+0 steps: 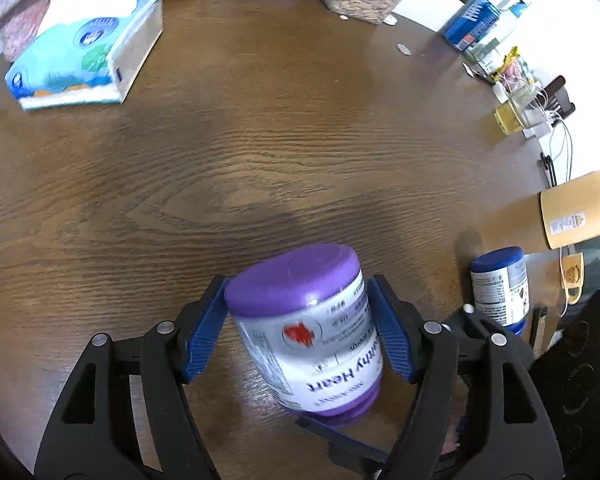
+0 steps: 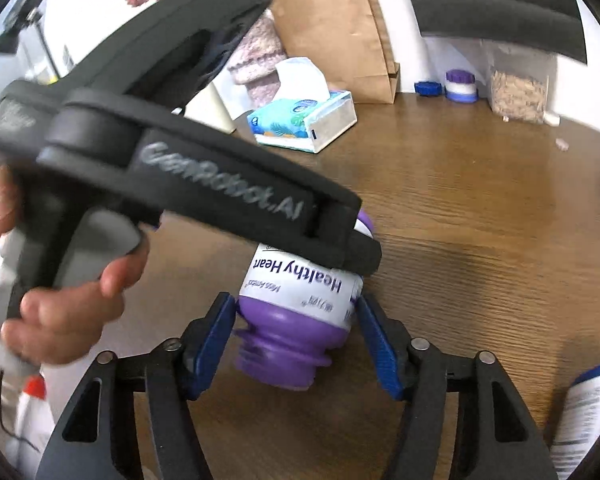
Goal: Flip cup upright
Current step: 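Lift the purple bottle with the left gripper and rotate it cap-down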
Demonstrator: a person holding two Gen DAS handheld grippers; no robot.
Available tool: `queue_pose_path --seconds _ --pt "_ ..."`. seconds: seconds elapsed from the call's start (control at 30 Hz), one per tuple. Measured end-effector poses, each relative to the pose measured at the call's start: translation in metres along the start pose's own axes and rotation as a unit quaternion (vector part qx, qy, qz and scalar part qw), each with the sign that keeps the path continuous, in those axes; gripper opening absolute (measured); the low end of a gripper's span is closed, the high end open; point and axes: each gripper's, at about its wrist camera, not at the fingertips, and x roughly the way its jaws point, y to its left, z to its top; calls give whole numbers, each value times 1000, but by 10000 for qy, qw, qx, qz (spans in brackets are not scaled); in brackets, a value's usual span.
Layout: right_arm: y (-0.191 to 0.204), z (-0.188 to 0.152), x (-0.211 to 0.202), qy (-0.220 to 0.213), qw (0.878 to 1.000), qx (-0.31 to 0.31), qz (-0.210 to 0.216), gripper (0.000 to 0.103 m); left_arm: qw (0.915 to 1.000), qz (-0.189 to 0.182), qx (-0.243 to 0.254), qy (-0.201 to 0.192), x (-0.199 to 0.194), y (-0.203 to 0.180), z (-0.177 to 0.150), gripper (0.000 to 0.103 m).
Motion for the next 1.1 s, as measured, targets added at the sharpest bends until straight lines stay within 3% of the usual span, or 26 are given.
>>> queue_pose_path --seconds 0.23,0.37,0.47,0.53,0.6,0.67,0.73,0.87,0.93,1.0,1.1 --pt "9 -4 -18 92 9982 -588 -79 51 9991 -73 369 -199 -7 -2 -9 69" --pt "17 -4 -18 84 9960 -866 -225 51 9991 -215 310 -217 -12 6 -11 71" --pt "16 -5 -17 73 9962 -841 -237 51 9956 -230 11 -909 -41 16 -8 71" --pt "14 -4 -15 76 9966 -788 -239 51 9902 -208 65 -1377 -66 17 -7 71" --pt "12 -1 -16 27 9967 -747 -328 51 9861 52 255 -1641 -82 11 -7 71" --pt "10 3 -17 -27 9954 -772 -560 51 9813 585 630 -1720 -89 2 -12 71" --pt "4 6 -19 -73 9951 -724 -666 51 9756 841 1017 -1757 -84 -3 -19 71" --pt "-5 12 -25 -160 9947 -611 -813 51 9719 688 1643 -1542 -56 -3 -29 71" --pt "-8 13 -25 -171 9925 -663 -1014 51 9591 583 2259 -1605 -43 -9 -37 71" --pt "-9 12 -25 -156 9878 -745 -1360 51 9497 719 2654 -1500 -31 -17 -41 69" --pt "-17 10 -27 -142 9861 -713 -1497 51 9271 963 3344 -1390 -19 -37 -54 66"
